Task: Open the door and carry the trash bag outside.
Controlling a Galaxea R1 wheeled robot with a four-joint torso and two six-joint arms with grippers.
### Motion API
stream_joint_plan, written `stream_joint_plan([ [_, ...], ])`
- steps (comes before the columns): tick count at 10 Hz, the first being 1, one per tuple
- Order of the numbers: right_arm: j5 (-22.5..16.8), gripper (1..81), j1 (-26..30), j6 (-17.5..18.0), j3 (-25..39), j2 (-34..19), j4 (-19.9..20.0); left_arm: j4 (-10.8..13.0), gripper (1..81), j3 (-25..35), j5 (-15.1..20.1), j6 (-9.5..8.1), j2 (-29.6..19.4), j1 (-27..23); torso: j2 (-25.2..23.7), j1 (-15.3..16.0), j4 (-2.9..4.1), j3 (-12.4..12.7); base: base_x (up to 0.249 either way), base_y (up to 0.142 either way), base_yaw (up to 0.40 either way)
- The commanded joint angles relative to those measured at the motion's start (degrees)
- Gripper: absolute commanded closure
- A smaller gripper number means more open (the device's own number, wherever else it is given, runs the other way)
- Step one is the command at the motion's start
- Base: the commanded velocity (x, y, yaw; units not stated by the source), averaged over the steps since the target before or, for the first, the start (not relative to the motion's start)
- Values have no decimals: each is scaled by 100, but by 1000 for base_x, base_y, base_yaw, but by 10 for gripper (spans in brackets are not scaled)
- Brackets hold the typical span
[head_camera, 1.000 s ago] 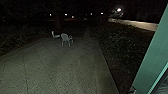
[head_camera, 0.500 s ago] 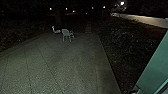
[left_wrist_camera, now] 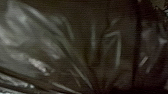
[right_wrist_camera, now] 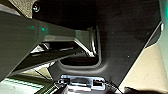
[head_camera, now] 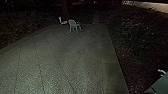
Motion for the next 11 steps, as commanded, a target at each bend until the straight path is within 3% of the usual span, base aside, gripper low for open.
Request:
stream_joint_plan([
  [1,-357,10,17,-70,68,63,-60,-759,811,32,818,4,-596,-1005,0,0,-11,24,0,0,0],
  [2,-357,10,8,-70,68,64,-60,-1014,811,23,1019,4,-710,-1329,2,2,44,-122,0,0,0],
  [3,-357,10,8,-70,68,72,-60,-1228,811,-12,1136,4,-790,-1682,4,4,61,-168,0,0,0],
  [5,-357,10,8,-61,59,72,-51,-1630,811,-64,1695,4,-1018,-2332,6,6,63,-205,0,0,0],
  [10,-357,10,17,-61,50,72,-33,-2019,811,-469,2550,13,-1388,-3238,13,6,63,-207,0,0,0],
  [11,-357,10,17,-61,41,63,-33,-2036,10,-443,2551,13,-1441,-3256,13,6,63,-210,0,0,0],
])
